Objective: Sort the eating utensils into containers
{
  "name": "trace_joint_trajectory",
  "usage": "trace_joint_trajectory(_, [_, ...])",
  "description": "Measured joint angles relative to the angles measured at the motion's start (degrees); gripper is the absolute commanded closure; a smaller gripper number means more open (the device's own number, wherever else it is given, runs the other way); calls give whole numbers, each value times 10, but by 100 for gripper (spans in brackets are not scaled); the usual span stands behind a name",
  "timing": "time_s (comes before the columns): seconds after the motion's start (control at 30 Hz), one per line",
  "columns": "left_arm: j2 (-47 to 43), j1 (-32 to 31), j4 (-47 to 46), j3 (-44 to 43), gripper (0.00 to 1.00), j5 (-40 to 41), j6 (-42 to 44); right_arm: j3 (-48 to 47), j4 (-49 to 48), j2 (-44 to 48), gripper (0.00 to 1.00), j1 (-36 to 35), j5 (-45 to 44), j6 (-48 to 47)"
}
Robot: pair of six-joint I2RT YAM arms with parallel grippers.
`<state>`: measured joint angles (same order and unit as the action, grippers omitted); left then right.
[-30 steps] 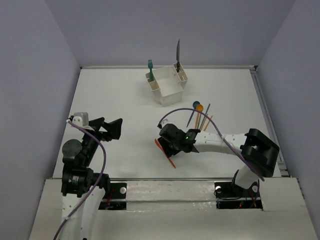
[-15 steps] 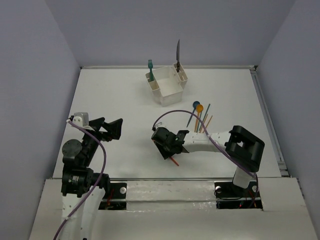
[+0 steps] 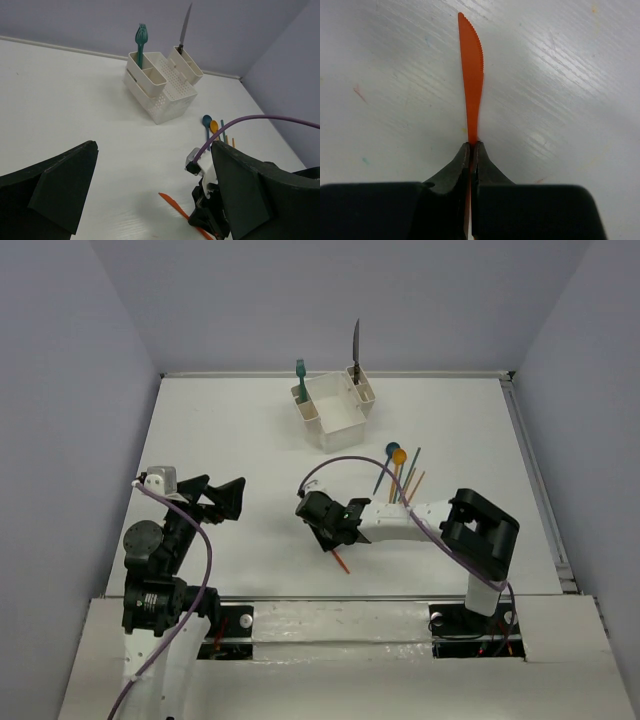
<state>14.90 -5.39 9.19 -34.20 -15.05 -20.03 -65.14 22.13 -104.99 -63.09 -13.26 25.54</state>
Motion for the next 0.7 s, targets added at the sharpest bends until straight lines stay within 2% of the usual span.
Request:
trace_joint_trajectory(0.17, [0,0,0,0,1,0,0,19,-18,15,100,1,-5,0])
trace_joint_trajectory(0.33, [0,0,0,0,1,0,0,67,-46,86,100,15,-13,-4])
trace_joint_trajectory(0.5, [0,0,0,0,1,0,0,106,-122,210,100,71,-16,-21])
trace_joint_trajectory(0.7, [0,0,0,0,1,0,0,110,-263,289,100,168,-17,-42])
